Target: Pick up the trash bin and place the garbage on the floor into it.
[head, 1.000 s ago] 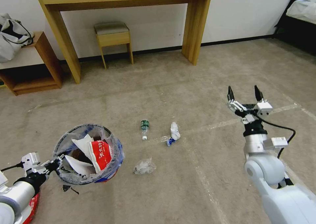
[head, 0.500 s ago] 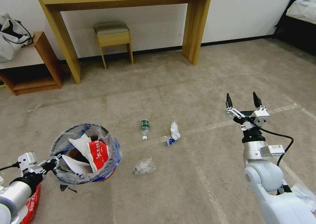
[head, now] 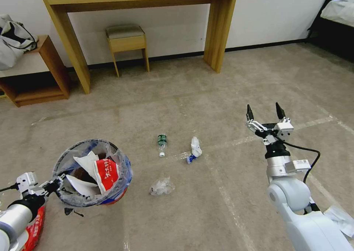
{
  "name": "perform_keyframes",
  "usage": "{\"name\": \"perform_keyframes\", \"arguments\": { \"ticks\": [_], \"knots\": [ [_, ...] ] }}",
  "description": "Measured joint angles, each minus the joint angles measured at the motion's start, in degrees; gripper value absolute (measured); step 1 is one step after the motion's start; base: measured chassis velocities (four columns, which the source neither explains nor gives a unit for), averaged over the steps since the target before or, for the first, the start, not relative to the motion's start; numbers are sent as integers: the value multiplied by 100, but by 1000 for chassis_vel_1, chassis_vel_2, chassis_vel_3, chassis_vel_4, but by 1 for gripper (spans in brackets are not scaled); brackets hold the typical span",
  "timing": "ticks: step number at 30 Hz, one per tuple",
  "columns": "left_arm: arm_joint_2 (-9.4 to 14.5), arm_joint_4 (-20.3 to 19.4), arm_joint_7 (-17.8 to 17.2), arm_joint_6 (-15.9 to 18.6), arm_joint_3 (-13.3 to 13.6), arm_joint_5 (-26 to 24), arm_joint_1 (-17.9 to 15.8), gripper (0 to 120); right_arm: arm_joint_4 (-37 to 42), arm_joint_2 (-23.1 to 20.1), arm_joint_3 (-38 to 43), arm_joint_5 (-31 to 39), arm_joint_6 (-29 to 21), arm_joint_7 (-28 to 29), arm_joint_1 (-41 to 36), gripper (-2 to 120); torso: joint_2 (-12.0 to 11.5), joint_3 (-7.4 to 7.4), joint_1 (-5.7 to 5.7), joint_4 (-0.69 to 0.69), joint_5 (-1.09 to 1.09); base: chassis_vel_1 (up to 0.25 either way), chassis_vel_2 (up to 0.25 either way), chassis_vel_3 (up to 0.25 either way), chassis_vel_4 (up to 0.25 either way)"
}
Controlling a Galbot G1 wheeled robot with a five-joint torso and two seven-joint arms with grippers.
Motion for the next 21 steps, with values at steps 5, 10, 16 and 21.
{"name": "perform_keyframes", "arguments": {
  "ticks": [5, 10, 16, 21],
  "knots": [
    [18, 25, -21, 0, 0, 0, 5, 1, 244, -440, -671, 351, -560, 124, 413, 100, 0, 0, 0, 1, 0, 0, 0, 0, 0],
    [24, 28, -50, 0, 24, -8, 9, 1, 520, -1047, -1591, 799, -1902, 236, 1170, 100, 0, 0, 0, 1, -1, 0, 0, 0, 0],
    [108, 126, -87, 0, 95, -61, -87, 1, 746, -1764, -2611, 1064, -3056, 73, 1729, 100, 0, 0, 0, 0, -1, 0, 0, 0, 0],
    [122, 189, -83, 0, 94, -62, -88, 1, 729, -2141, -3237, 1026, -3882, -696, 2246, 100, 0, 0, 0, 1, 0, 0, 0, 0, 0]
  ]
}}
